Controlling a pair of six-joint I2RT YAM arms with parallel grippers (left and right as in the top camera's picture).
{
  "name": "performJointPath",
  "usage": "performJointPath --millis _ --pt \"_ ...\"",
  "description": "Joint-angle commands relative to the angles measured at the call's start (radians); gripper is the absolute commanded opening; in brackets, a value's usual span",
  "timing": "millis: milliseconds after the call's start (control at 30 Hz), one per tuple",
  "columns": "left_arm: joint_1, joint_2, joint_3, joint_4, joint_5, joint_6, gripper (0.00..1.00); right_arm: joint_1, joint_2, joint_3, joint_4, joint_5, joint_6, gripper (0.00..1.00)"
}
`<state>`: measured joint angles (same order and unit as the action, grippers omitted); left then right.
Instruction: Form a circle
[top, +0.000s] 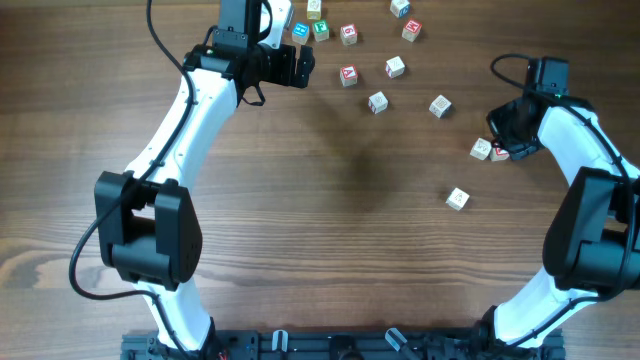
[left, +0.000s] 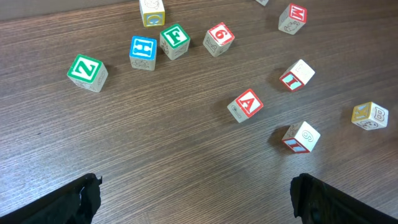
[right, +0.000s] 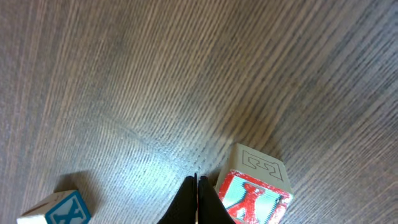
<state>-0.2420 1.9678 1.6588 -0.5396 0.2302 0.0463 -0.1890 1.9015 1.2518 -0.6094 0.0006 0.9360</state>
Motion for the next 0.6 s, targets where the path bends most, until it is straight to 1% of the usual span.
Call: performJointPath --millis 0,567 --pt "-0.005 0.009 -0.005 0.0 0.005 -0.003 1.0 0.001 0.023 0.003 -0.01 -0.001 -0.02 0.04" --pt "-0.005 0.009 -0.005 0.0 0.005 -0.003 1.0 0.001 0.023 0.003 -0.021 -0.001 -0.02 0.04"
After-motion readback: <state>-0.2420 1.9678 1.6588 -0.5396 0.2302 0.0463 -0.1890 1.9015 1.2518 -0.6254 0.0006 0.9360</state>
